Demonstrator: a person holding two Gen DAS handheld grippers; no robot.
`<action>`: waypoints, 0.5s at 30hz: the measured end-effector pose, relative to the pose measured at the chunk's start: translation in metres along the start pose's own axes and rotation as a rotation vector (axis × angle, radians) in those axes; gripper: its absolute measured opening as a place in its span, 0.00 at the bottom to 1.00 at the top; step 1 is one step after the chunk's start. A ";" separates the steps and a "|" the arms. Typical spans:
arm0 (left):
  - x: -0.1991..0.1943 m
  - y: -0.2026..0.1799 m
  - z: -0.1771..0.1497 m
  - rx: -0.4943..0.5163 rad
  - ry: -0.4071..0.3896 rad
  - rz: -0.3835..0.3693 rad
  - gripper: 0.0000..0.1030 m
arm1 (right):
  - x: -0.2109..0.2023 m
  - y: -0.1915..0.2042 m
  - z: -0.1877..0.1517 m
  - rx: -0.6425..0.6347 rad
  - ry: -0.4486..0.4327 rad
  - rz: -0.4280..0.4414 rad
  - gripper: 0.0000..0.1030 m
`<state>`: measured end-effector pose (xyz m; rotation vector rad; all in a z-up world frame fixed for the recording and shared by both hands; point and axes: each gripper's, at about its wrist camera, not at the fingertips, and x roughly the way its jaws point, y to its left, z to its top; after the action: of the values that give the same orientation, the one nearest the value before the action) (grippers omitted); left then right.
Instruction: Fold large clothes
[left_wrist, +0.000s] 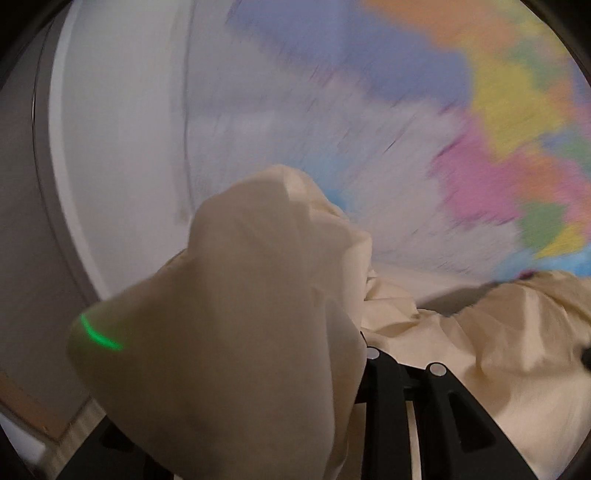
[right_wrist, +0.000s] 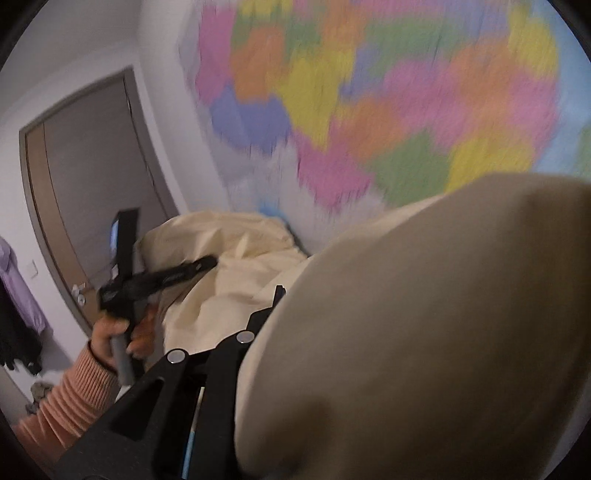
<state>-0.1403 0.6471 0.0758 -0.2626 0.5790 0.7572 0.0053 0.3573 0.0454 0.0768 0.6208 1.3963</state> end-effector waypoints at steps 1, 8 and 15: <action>0.027 0.008 -0.014 -0.015 0.059 0.020 0.27 | 0.014 -0.006 -0.013 0.022 0.044 0.000 0.15; 0.098 0.060 -0.072 -0.232 0.220 0.030 0.32 | 0.036 -0.044 -0.078 0.192 0.215 0.057 0.30; 0.097 0.077 -0.073 -0.258 0.219 -0.018 0.33 | -0.022 -0.053 -0.085 0.222 0.278 0.127 0.50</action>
<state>-0.1679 0.7258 -0.0413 -0.5935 0.6843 0.7917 0.0130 0.3002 -0.0397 0.1010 1.0170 1.4681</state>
